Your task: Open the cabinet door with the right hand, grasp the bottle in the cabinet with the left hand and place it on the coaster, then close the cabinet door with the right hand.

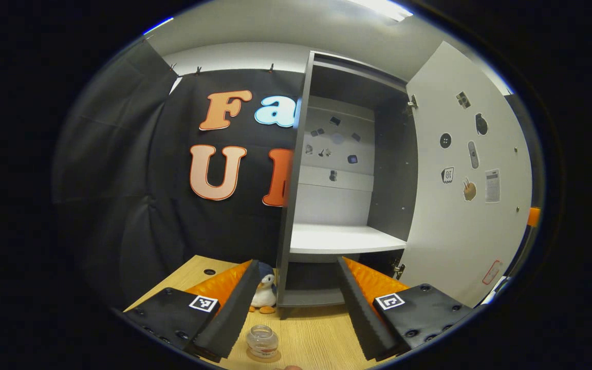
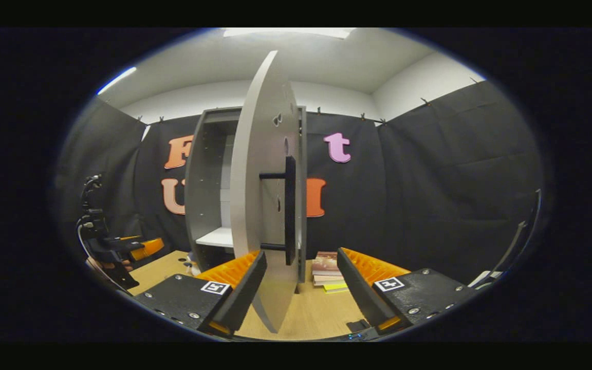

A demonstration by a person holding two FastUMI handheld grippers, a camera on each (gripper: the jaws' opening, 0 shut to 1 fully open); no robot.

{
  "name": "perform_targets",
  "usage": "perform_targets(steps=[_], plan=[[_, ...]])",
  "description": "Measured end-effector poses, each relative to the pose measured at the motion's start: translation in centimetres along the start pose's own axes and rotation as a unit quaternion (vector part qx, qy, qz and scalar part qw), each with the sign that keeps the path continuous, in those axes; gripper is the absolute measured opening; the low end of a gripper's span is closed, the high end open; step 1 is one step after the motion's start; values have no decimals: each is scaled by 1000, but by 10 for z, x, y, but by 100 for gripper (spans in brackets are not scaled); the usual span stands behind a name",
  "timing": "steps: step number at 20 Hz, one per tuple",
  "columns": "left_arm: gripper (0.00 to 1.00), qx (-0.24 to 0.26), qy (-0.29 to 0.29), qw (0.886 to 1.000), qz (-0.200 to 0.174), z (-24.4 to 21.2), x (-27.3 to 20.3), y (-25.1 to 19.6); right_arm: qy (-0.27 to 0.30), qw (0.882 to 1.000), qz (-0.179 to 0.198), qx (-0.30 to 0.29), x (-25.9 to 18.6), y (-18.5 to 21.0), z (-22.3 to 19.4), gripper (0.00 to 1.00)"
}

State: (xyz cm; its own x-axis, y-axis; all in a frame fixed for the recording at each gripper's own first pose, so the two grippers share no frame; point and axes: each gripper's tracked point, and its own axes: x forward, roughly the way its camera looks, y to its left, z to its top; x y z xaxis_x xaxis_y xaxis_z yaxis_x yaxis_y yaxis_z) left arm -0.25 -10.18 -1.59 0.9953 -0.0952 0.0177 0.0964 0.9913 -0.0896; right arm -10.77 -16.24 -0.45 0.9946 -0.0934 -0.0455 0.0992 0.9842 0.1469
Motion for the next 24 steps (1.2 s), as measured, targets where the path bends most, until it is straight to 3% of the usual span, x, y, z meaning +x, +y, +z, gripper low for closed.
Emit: perform_targets(steps=[9,10,11,13,14,16,19,24], plan=[[95,7,-5,1000,22,5,13,61,-9,998,69,-12,43,91,10,87],[95,7,-5,1000,24,5,14,67,-8,997,77,-10,49,102,8,95],[95,7,-3,1000,25,3,17,72,-8,996,84,-9,58,114,7,88],[95,6,1,1000,30,0,21,84,-6,996,92,-5,73,132,6,82],[95,4,2,1000,31,-1,23,89,-3,995,98,2,77,134,6,91],[95,2,5,999,34,-5,26,99,7,993,111,27,89,156,2,95],[95,-1,8,999,41,-8,33,116,14,990,128,54,113,177,0,93],[95,2,9,999,48,-10,46,145,8,991,131,39,144,193,-9,95]])
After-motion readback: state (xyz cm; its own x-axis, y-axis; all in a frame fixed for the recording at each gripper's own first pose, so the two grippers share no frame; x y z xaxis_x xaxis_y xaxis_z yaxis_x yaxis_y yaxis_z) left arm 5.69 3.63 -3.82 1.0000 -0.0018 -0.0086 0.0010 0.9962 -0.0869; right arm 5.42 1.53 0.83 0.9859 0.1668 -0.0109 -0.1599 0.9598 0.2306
